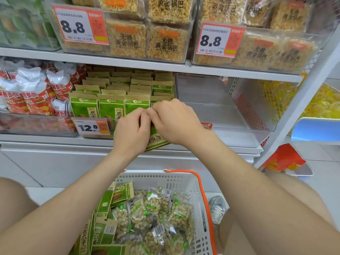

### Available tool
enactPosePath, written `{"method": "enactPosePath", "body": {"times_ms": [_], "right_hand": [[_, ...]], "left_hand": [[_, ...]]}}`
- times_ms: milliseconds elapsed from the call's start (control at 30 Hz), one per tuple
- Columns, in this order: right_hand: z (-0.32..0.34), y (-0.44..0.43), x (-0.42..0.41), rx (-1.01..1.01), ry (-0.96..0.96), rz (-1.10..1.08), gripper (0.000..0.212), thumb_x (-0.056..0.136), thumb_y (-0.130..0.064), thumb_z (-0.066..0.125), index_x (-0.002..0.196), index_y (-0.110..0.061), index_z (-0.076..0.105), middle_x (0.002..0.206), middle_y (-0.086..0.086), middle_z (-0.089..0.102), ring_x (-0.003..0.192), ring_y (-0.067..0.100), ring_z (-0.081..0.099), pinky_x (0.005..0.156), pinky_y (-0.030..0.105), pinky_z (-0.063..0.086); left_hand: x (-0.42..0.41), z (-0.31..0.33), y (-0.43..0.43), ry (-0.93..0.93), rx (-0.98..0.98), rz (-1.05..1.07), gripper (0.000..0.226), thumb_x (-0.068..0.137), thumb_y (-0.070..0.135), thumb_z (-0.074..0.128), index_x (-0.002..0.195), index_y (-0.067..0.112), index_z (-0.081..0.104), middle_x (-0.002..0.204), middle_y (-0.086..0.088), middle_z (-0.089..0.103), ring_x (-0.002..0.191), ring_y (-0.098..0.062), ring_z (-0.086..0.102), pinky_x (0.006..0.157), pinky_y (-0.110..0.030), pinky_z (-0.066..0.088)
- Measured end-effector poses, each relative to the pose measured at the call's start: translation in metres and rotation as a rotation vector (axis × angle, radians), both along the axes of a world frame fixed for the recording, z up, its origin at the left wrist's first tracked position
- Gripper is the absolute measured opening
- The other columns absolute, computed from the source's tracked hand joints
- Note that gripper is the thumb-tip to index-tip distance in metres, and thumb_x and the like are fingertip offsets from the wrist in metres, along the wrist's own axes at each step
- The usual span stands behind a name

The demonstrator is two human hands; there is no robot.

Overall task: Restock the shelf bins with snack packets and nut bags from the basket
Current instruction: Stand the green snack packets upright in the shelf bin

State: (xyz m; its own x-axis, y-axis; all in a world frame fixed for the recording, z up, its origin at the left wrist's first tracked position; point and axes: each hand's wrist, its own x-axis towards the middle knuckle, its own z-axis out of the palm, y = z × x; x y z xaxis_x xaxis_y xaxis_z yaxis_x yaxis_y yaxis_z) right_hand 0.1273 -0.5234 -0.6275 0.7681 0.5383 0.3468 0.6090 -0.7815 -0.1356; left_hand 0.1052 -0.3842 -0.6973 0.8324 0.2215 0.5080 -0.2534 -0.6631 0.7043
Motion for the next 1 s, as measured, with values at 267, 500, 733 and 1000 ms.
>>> {"method": "enactPosePath", "body": {"times_ms": [267,500,733,1000], "right_hand": [[0.004,-0.006,0.012,0.406,0.299,-0.213,0.055,0.108,-0.045,0.039,0.063,-0.015,0.049,0.061,0.007,0.061,0.065,0.032,0.062,0.062,0.036,0.050],[0.011,-0.015,0.017,0.829,0.822,-0.271,0.053,0.100,-0.054,0.062,0.080,-0.005,0.071,0.063,0.008,0.069,0.043,0.014,0.057,0.043,0.022,0.045],[0.019,-0.024,0.024,0.525,0.421,-0.179,0.033,0.095,-0.041,0.075,0.075,-0.015,0.082,0.063,-0.002,0.071,0.056,0.007,0.055,0.058,0.028,0.049],[0.023,-0.012,0.034,0.367,0.286,-0.054,0.042,0.092,-0.042,0.076,0.060,-0.018,0.062,0.052,-0.008,0.056,0.055,0.004,0.052,0.049,0.018,0.033]], "left_hand": [[0.003,0.003,-0.014,0.250,-0.344,0.131,0.059,0.113,0.045,0.027,0.069,0.016,0.054,0.068,-0.002,0.058,0.067,-0.022,0.054,0.066,-0.037,0.038],[-0.001,0.013,-0.016,0.238,-0.376,-0.010,0.070,0.111,0.056,0.024,0.077,0.011,0.065,0.069,-0.004,0.067,0.064,-0.013,0.060,0.062,-0.030,0.044],[0.006,0.020,-0.009,0.244,-0.520,-0.077,0.047,0.113,0.044,0.032,0.100,0.016,0.068,0.092,-0.003,0.074,0.090,-0.019,0.070,0.078,-0.035,0.054],[0.012,0.040,0.001,0.249,-0.712,-0.106,0.033,0.112,0.034,0.046,0.111,0.009,0.068,0.103,-0.011,0.077,0.101,-0.028,0.075,0.084,-0.042,0.063]]}}
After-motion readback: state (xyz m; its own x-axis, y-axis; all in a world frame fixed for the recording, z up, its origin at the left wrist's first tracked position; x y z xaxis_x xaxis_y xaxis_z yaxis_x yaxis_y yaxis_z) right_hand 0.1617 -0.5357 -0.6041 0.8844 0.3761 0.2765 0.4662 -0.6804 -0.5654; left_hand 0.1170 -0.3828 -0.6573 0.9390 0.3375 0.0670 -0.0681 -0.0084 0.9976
